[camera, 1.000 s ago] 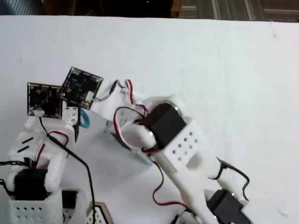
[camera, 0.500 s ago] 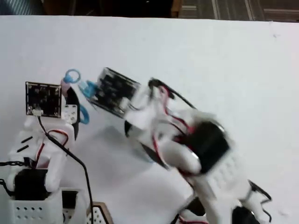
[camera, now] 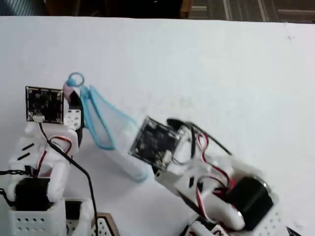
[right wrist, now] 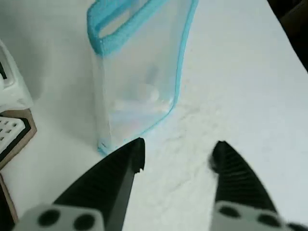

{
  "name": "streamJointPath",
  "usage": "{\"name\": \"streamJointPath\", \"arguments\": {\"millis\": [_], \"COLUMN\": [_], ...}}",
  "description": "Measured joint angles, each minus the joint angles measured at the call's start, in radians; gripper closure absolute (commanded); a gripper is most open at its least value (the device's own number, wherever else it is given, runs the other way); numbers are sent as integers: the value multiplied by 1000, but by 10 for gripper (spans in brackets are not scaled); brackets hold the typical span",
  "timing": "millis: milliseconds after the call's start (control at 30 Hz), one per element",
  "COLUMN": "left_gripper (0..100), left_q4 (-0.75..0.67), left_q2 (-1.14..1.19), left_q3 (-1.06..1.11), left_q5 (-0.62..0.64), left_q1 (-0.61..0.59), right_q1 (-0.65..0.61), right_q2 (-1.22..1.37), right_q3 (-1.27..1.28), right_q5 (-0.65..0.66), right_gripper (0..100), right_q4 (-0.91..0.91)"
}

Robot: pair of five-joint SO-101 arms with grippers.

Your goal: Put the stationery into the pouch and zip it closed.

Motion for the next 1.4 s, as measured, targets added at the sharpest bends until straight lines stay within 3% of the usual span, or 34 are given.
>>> {"name": "streamJointPath", "arguments": {"millis": [200, 400, 1000, 1233, 1400], "left_gripper": [976, 976, 976, 976, 976], "left_q4": [0, 0, 0, 0, 0], "left_q2": [0, 0, 0, 0, 0], "left_q3": [0, 0, 0, 0, 0], "left_q5": [0, 0, 0, 0, 0], "left_q1": [0, 0, 20, 31, 31], "right_q1": [-187, -265, -334, -331, -259], "right_q2": [-101, -98, -60, 0, 15], "right_q3": [101, 149, 196, 207, 207], "right_q5": [75, 143, 522, 546, 545], "right_gripper": [868, 779, 818, 819, 819], "right_q4": [-196, -316, -394, -396, -453]}}
